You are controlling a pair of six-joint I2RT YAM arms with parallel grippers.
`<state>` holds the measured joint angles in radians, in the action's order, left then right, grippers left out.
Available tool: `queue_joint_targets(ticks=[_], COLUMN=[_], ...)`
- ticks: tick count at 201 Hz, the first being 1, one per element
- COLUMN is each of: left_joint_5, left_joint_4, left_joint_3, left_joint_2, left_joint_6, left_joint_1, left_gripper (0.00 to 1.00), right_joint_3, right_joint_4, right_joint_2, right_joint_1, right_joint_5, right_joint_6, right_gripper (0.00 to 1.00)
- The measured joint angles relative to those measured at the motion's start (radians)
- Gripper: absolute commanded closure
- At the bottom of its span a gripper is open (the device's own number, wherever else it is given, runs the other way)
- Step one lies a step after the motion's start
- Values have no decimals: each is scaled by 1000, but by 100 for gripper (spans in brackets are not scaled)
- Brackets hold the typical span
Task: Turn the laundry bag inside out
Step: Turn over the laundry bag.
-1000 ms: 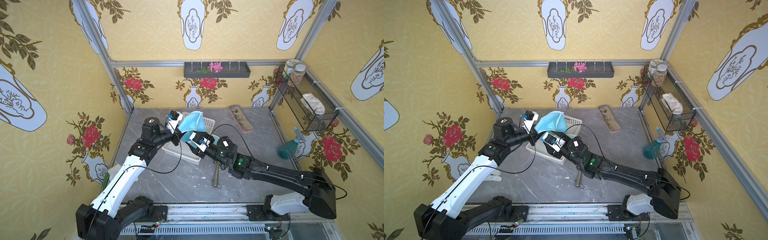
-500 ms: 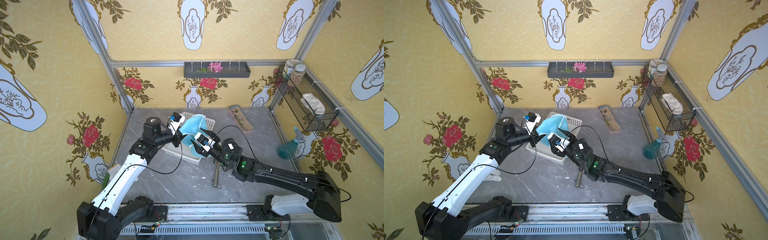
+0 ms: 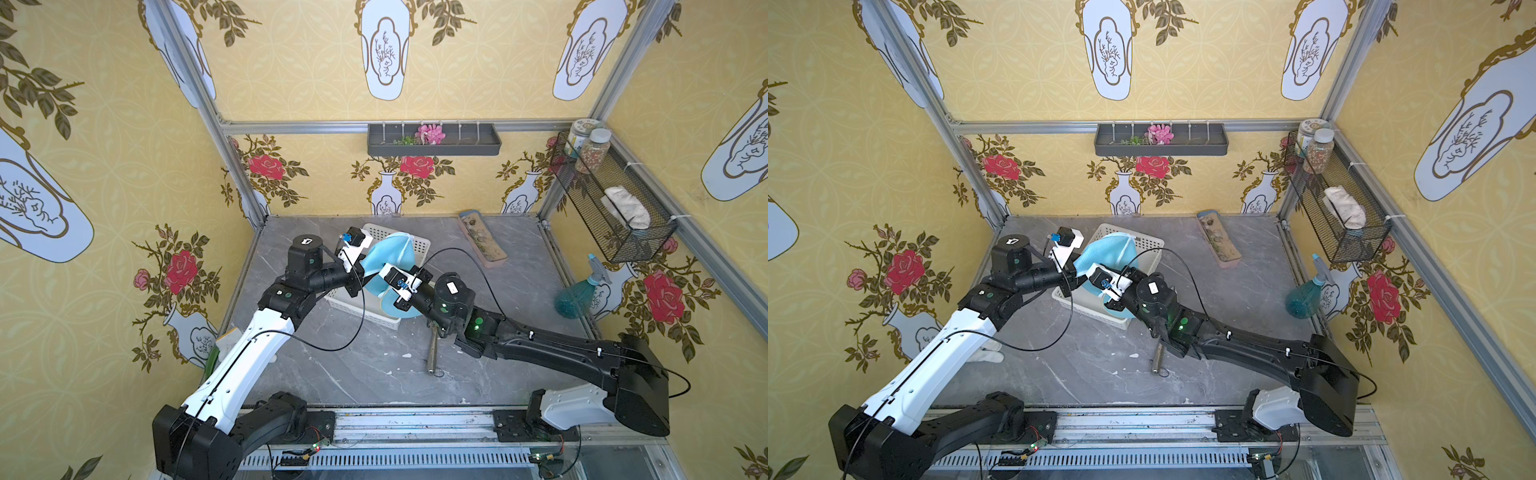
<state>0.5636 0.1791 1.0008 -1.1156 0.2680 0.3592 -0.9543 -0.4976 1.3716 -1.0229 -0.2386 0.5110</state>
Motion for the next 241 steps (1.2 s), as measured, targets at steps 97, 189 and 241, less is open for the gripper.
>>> queue_joint_targets(ticks=[97, 189, 241], left_joint_5=[-3, -103, -201], left_joint_4=[-208, -224, -231], left_joint_3=[-153, -175, -177], left_joint_2=[79, 85, 77], left_joint_6=[-45, -42, -24], left_joint_1=[22, 58, 72], left_gripper=[46, 18, 25], right_joint_3=[-60, -110, -148], right_joint_4=[16, 69, 87], right_joint_2=[-8, 11, 57], right_joint_1=[-30, -68, -109], right_joint_5=[-95, -188, -263], right_joint_6=[-180, -237, -273], right_gripper=[100, 100, 100])
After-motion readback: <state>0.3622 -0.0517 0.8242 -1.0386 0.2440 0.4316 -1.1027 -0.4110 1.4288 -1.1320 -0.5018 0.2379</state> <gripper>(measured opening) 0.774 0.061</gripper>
